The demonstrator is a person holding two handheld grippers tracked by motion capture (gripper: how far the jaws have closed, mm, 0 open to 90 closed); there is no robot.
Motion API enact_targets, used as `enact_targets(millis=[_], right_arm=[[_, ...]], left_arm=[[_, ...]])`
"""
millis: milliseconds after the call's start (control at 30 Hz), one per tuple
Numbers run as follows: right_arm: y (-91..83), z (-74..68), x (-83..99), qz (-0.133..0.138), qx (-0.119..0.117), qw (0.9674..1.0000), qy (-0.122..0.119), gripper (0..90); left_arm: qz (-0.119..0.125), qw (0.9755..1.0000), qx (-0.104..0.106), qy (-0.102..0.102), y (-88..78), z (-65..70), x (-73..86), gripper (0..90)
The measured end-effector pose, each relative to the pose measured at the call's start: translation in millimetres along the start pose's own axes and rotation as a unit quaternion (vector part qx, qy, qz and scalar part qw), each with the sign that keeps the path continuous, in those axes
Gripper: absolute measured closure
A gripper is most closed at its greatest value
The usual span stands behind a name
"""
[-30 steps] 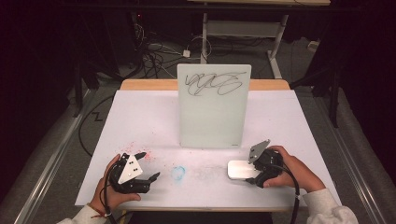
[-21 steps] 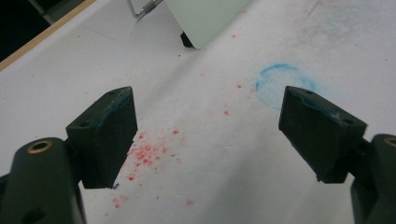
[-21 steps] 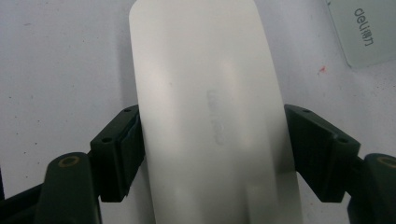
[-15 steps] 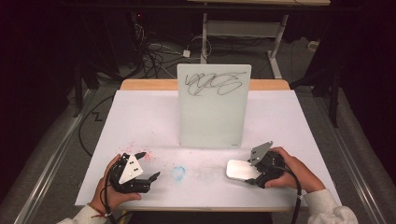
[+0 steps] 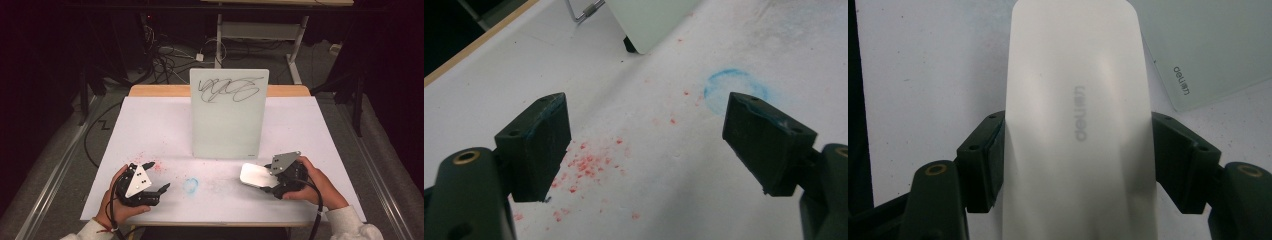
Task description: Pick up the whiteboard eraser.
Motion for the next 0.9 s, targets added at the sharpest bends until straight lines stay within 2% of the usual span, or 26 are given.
enact_targets(millis=[67, 200, 267, 400, 567, 600, 633, 733, 867, 900], right_arm=[[-0.1, 0.1, -0.5, 0.002, 0.005, 1.0000, -0.002, 30.8], [-2.0, 0.6, -3.3, 0.016, 0.025, 0.9995, 0.010, 30.9], [-4.6, 2.3, -6.5, 0.027, 0.046, 0.9985, 0.014, 30.9], [-6.6, 2.6, -10.8, 0.039, 0.051, 0.9978, 0.018, 30.9], [-7.6, 1.4, -21.4, 0.055, 0.068, 0.9960, 0.018, 30.9], [-8.8, 2.8, -25.9, 0.064, 0.086, 0.9940, 0.022, 30.9], [-8.8, 2.8, -25.9, 0.064, 0.086, 0.9940, 0.022, 30.9], [-10.8, 7.4, -32.9, 0.087, 0.102, 0.9903, 0.036, 30.9], [-10.6, 8.6, -35.7, 0.093, 0.105, 0.9894, 0.039, 30.9], [-10.9, 10.4, -38.4, 0.100, 0.114, 0.9876, 0.040, 31.0]], left_arm=[[0.002, 1.0000, 0.000, -0.001, -0.6, -0.8, -0.1, 18.8], [0.000, 1.0000, -0.004, -0.004, -0.8, -2.0, 1.2, 18.8], [-0.001, 1.0000, -0.005, -0.006, -1.3, -2.6, 2.5, 18.8], [-0.001, 0.9999, -0.006, -0.013, -2.9, -4.1, 5.1, 18.8], [-0.006, 0.9998, -0.013, -0.015, -5.2, -4.9, 9.1, 18.8], [-0.007, 0.9997, -0.015, -0.017, -6.6, -5.2, 10.8, 18.8], [-0.007, 0.9997, -0.015, -0.017, -6.6, -5.2, 10.8, 18.8], [-0.010, 0.9996, -0.018, -0.020, -9.0, -5.1, 13.6, 18.8], [-0.013, 0.9994, -0.021, -0.023, -11.7, -4.8, 17.0, 18.8], [-0.013, 0.9994, -0.021, -0.025, -12.2, -4.9, 17.8, 18.8]])
Point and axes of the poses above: each handheld gripper's, and its own axes: y roughly forward along the jaws, x roughly out of its underside, z roughly to its right, the point moved 5 cm from there along y, roughly forward along the jaws, and after that the axes turned 4 degrees about -z, right-handed, at the moved point
